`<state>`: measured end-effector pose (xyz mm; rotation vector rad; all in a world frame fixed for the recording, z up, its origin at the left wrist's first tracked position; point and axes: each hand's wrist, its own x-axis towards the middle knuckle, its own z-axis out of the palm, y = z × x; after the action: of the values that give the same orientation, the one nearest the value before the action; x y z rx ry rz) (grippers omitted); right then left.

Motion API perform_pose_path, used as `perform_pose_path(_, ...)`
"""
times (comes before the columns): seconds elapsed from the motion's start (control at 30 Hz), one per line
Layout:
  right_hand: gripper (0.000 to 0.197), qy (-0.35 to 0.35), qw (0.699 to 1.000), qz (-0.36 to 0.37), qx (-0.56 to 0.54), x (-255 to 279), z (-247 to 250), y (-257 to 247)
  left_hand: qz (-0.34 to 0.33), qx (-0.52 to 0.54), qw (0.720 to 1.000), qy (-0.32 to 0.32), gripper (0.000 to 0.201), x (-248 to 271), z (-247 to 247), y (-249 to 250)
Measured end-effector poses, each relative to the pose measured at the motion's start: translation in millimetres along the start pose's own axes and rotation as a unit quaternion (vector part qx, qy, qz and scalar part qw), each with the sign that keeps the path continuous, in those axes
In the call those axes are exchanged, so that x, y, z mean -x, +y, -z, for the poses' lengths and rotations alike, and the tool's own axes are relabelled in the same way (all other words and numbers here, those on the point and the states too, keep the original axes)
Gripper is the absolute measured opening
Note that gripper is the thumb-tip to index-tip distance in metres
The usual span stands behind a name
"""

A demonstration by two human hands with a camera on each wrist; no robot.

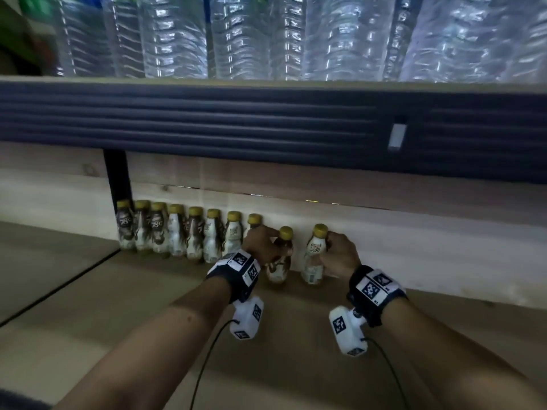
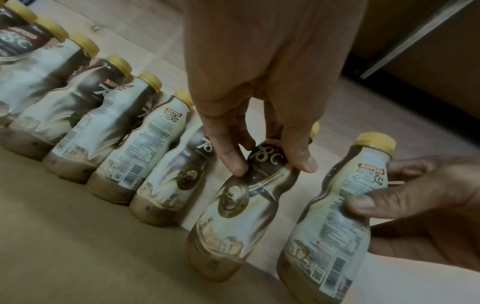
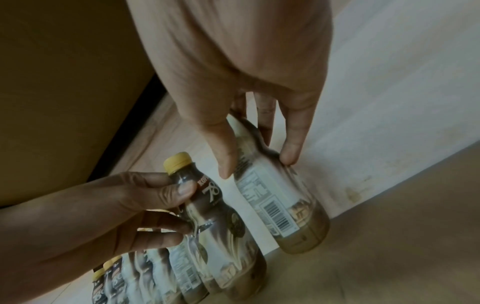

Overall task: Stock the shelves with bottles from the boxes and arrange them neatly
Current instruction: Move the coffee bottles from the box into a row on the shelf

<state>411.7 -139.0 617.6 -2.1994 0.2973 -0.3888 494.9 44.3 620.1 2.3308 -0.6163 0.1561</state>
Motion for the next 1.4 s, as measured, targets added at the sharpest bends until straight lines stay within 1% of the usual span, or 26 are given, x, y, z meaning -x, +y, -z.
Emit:
perform_pose_path(0.13, 0.044, -0.013, 1.0, 0.001, -0.007, -22.8, -7.8, 7.4, 0.052, -0.04, 0.997, 0.044, 0.022, -19.8, -7.7, 1.4)
perform_pose_path(0.27, 0.041, -0.022, 1.0, 0.005, 0.016, -41.1, -18.1, 5.5, 0.099, -0.082, 0.99, 0.055, 0.029, -34.4, -14.4, 0.5)
perform_pose_path(0.37, 0.041, -0.019, 0.998, 0.005, 0.061, -51.1, -24.5, 4.0, 0.139, -0.065, 0.986, 0.062, 0.031, -41.2, -18.8, -3.0)
perform_pose_path(0.43, 0.043, -0.012, 0.997, 0.009, 0.074, -56.4, -27.4, 3.1, 0.166, -0.046, 0.982, 0.072, 0.035, -45.0, -18.2, -4.2)
perform_pose_path(0.5, 0.045, -0.017, 0.997, 0.013, 0.078, -59.6, -29.7, 2.2, 0.179, -0.039, 0.98, 0.076, 0.035, -47.0, -16.5, -4.8)
perform_pose_path(0.63, 0.041, -0.025, 0.996, 0.028, 0.083, -62.6, -36.7, -0.3, 0.165, -0.064, 0.981, 0.082, 0.034, -47.3, -14.1, -4.4)
perform_pose_path(0.73, 0.031, -0.009, 0.996, 0.032, 0.081, -62.0, -44.1, -4.2, 0.162, -0.069, 0.982, 0.07, 0.035, -46.7, -13.0, -3.6)
perform_pose_path(0.8, 0.033, 0.005, 0.996, 0.038, 0.076, -60.6, -48.6, -6.8, 0.163, -0.072, 0.982, 0.059, 0.038, -47.0, -11.9, -4.0)
perform_pose_path(0.83, 0.038, 0.014, 0.996, 0.043, 0.079, -59.4, -51.0, -7.6, 0.162, -0.076, 0.983, 0.051, 0.039, -46.7, -11.4, -4.2)
perform_pose_path(0.9, 0.059, 0.022, 0.995, 0.045, 0.09, -57.3, -54.4, -7.6, 0.158, -0.084, 0.983, 0.034, 0.039, -44.6, -10.4, -4.7)
perform_pose_path(0.97, 0.078, -0.004, 0.996, 0.038, 0.085, -54.5, -54.9, -6.0, 0.144, -0.074, 0.986, 0.029, 0.034, -39.9, -8.9, -7.0)
perform_pose_path(1.0, 0.084, -0.023, 0.997, 0.034, 0.069, -53.0, -53.7, -4.9, 0.137, -0.061, 0.988, 0.032, 0.032, -36.5, -7.4, -8.1)
perform_pose_path(1.07, 0.087, -0.044, 0.998, 0.024, 0.032, -47.7, -49.3, -2.3, 0.119, -0.037, 0.991, 0.038, 0.029, -28.5, -3.9, -10.8)
perform_pose_path(1.13, 0.08, -0.034, 0.998, 0.022, 0.047, -39.0, -44.6, 1.1, 0.095, -0.029, 0.994, 0.04, 0.028, -21.3, 0.6, -13.4)
perform_pose_path(1.2, 0.064, -0.028, 0.994, 0.024, 0.099, -28.0, -39.9, 3.4, 0.072, -0.032, 0.996, 0.038, 0.026, -14.7, 5.5, -16.5)
perform_pose_path(1.23, 0.056, -0.038, 0.992, 0.022, 0.122, -21.4, -37.5, 2.9, 0.061, -0.04, 0.997, 0.032, 0.026, -11.6, 8.3, -20.0)
perform_pose_path(1.3, 0.046, -0.07, 0.982, 0.014, 0.175, -8.0, -33.9, 1.3, 0.038, -0.066, 0.997, -0.01, 0.028, -4.0, 14.9, -27.4)
perform_pose_path(1.4, 0.042, -0.121, 0.962, -0.004, 0.243, 16.4, -31.5, -5.9, -0.003, -0.101, 0.991, -0.089, 0.029, 14.0, 28.4, -40.8)
